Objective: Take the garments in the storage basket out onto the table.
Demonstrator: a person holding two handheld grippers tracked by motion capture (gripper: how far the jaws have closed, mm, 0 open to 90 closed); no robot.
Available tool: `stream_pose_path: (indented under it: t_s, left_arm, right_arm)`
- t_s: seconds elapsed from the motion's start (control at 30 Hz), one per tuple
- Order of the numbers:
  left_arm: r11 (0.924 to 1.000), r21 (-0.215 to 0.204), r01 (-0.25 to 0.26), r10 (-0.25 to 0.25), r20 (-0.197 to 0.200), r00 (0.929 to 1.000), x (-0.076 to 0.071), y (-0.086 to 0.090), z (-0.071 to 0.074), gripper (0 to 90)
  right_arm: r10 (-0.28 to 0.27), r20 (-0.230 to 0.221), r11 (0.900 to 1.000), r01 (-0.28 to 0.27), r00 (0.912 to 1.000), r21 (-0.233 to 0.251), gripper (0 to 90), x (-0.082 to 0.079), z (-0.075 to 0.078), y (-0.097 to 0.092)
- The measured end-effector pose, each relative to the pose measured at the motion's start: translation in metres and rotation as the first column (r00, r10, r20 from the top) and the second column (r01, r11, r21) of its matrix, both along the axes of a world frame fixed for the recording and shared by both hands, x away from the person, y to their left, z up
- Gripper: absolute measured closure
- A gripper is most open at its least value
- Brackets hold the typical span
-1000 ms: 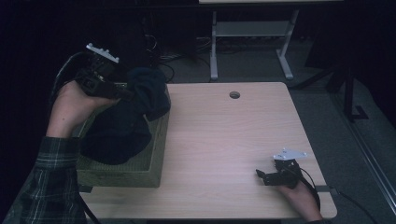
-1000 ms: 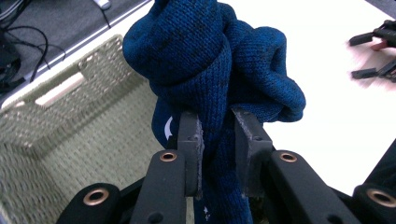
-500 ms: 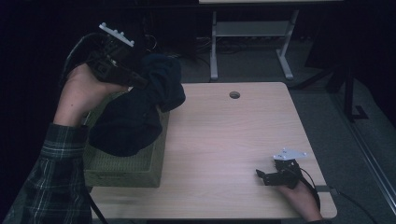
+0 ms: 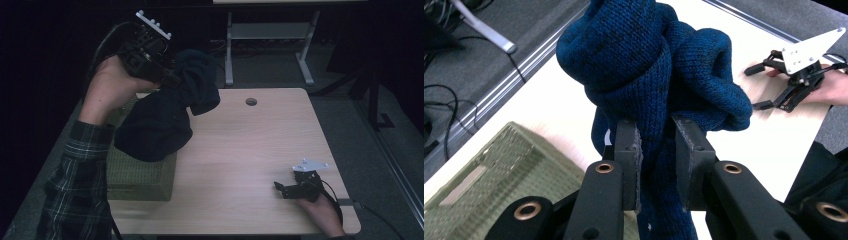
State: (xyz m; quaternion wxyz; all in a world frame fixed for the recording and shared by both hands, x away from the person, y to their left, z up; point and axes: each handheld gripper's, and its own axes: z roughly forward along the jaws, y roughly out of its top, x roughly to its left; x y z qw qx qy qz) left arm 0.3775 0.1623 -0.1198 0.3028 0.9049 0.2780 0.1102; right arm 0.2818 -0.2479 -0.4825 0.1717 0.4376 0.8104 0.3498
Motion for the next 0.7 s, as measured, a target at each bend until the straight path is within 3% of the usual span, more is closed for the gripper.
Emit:
stream_pose_path:
  t_s: [0.2,0.7]
  left_arm:
    - [0.9999,0.005,0.015,-0.015,-0.002,0.9999,0.002,-0.017,-0.002,74.4]
    - [0.995,0.016,0.098,-0.097,-0.05,0.994,0.008,-0.061,-0.024,74.4]
  right_arm:
    - [0.0,-0.001,1.0,0.0,1.0,0.0,9.5,0.0,0.0,0.0]
    - [-0.001,-0.002,1.0,0.001,1.0,0.0,9.5,0.0,0.0,0.0]
